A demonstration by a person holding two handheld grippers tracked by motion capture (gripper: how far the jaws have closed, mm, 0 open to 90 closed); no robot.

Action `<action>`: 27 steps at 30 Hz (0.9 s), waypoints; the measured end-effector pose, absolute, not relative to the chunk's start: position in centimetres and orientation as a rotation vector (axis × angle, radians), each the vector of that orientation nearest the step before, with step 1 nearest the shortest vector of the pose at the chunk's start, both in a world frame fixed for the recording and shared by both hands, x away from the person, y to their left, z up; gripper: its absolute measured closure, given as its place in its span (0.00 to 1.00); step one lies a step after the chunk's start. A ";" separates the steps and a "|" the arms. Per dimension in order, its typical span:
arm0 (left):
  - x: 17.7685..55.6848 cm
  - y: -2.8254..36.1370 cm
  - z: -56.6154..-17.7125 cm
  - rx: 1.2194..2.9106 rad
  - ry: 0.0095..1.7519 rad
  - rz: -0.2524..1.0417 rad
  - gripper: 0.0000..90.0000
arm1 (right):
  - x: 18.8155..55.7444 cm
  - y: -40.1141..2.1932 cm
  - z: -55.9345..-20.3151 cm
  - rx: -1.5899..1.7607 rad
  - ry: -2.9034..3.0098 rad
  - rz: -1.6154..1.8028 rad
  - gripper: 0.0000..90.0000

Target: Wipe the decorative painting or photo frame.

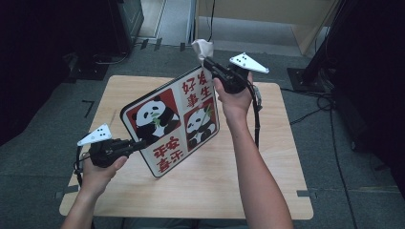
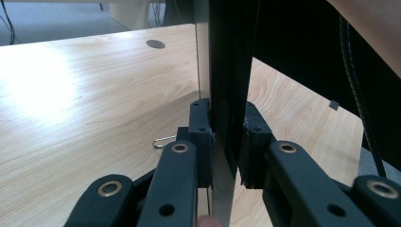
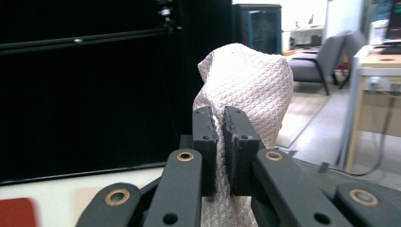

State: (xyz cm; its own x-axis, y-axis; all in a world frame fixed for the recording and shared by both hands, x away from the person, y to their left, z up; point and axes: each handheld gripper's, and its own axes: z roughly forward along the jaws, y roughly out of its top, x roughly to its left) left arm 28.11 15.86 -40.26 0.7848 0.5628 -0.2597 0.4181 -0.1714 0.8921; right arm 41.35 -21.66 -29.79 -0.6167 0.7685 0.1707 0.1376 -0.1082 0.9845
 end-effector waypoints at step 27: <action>28.1 15.9 -40.3 1.801 0.758 0.154 0.88 | 37.5 -13.5 -28.4 0.803 1.961 1.761 0.93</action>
